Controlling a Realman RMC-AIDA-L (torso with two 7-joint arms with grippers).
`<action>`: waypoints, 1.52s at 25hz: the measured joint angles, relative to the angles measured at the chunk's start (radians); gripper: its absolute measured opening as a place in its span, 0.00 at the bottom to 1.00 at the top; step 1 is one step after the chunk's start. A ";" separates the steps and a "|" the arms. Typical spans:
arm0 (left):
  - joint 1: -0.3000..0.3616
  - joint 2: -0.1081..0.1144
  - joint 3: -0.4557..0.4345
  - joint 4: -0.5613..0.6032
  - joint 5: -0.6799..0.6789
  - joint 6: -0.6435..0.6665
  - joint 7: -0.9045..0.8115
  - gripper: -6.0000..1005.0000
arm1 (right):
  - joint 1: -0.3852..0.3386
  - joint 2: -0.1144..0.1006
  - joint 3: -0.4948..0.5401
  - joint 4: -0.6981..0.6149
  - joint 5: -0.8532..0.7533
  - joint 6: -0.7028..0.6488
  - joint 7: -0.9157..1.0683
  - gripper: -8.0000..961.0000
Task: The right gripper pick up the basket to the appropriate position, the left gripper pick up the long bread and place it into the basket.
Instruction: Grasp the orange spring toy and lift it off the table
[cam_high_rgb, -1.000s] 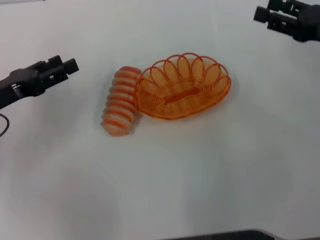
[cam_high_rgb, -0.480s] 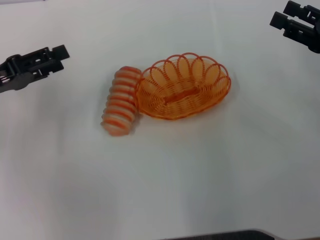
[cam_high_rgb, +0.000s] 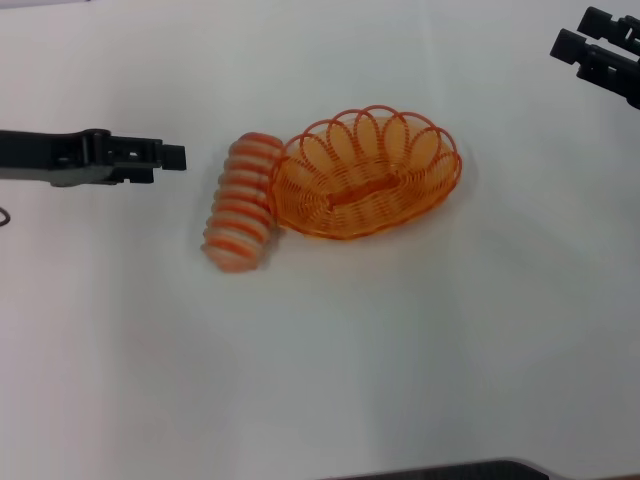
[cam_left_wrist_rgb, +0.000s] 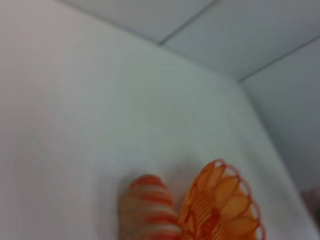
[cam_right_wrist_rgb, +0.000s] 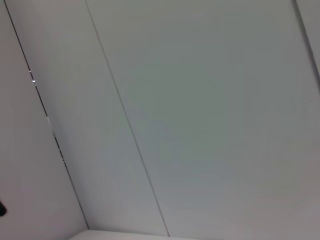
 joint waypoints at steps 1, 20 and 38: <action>-0.014 -0.002 0.010 0.014 0.028 0.000 -0.016 0.71 | 0.000 -0.001 0.000 0.000 0.000 0.002 0.000 0.77; -0.247 -0.150 0.239 0.249 0.527 0.020 -0.314 0.71 | -0.004 -0.003 0.013 0.000 0.001 0.064 0.004 0.77; -0.244 -0.158 0.390 0.191 0.531 -0.098 -0.405 0.71 | 0.007 -0.005 0.012 -0.004 0.002 0.100 0.004 0.77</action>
